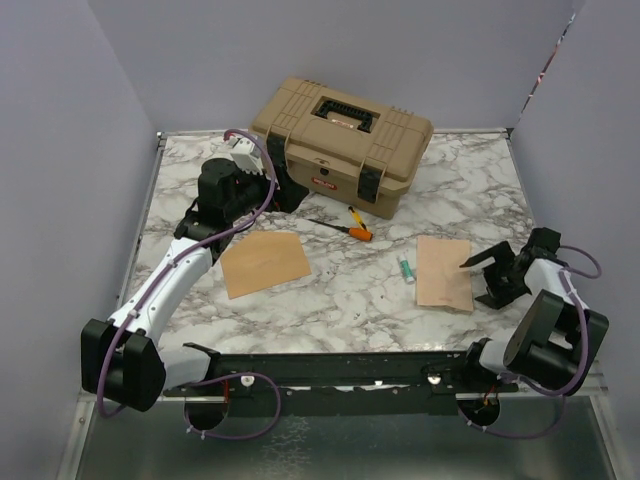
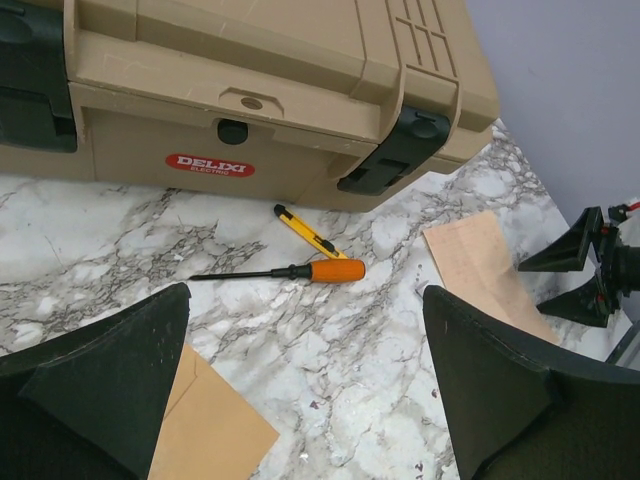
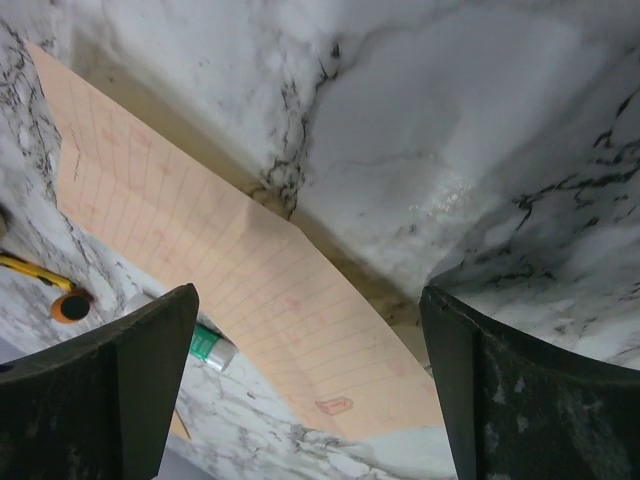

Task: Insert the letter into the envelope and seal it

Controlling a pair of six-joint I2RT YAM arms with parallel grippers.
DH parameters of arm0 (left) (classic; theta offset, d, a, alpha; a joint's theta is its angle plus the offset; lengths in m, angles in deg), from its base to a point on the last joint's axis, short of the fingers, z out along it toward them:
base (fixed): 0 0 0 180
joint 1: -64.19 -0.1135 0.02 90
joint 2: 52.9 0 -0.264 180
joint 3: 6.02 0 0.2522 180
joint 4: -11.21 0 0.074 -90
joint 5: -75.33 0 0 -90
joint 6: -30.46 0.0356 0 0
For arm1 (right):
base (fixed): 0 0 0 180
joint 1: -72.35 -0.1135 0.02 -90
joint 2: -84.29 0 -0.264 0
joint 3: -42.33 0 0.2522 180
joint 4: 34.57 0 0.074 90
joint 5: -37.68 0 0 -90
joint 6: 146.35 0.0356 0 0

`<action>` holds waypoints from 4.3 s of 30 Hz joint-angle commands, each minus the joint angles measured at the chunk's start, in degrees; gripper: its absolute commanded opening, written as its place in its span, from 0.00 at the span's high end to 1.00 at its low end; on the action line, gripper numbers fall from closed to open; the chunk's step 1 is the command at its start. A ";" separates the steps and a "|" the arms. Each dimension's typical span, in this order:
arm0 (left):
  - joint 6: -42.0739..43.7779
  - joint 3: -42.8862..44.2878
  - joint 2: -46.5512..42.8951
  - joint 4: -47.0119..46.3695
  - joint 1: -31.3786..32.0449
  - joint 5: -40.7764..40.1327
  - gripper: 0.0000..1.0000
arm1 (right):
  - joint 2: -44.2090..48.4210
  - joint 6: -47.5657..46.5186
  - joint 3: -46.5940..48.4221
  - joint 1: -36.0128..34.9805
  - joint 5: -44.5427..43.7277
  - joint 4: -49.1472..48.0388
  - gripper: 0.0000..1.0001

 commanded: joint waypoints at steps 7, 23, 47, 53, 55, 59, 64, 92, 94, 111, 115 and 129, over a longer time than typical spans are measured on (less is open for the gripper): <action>-0.54 0.15 0.03 -1.20 0.33 0.23 0.01 | -0.01 1.51 -6.37 0.27 10.13 0.95 0.19; -0.92 1.12 0.08 -1.11 0.39 -0.57 0.01 | -1.78 -0.39 -11.45 0.24 23.46 -16.33 0.44; -6.03 4.74 1.68 -1.52 0.64 -3.61 0.01 | 16.43 9.02 -1.49 0.22 26.16 -17.31 1.00; -12.97 6.87 3.06 -4.16 0.64 -2.34 0.01 | 17.58 18.30 1.94 -0.07 32.89 -23.61 1.00; -17.11 6.34 3.93 -6.34 1.05 -2.50 0.01 | 17.83 21.86 2.55 -0.14 34.29 -26.63 1.00; -27.42 3.76 7.57 -14.31 2.71 0.19 0.01 | 18.55 26.23 3.52 -0.99 35.91 -29.78 1.00; -36.22 5.62 16.65 -15.37 5.04 7.04 0.01 | 19.94 31.98 3.58 -1.97 37.47 -35.76 1.00; -68.34 29.59 38.90 -35.34 21.61 13.36 0.20 | 26.40 64.44 2.08 -7.99 36.98 -69.10 1.00; -70.67 28.50 38.18 -39.24 21.21 13.05 0.35 | 26.22 63.83 1.58 -8.19 37.08 -68.49 1.00; -68.40 28.73 36.10 -45.63 17.98 17.41 1.00 | 20.05 29.95 13.64 -8.83 40.38 -41.26 0.23; -67.13 29.38 36.01 -45.58 17.85 19.87 1.00 | 16.91 29.29 14.81 -9.62 43.06 -49.61 0.04; -63.64 28.32 32.54 -45.67 17.55 24.76 1.00 | 6.99 43.42 13.15 -18.40 38.71 -75.30 0.13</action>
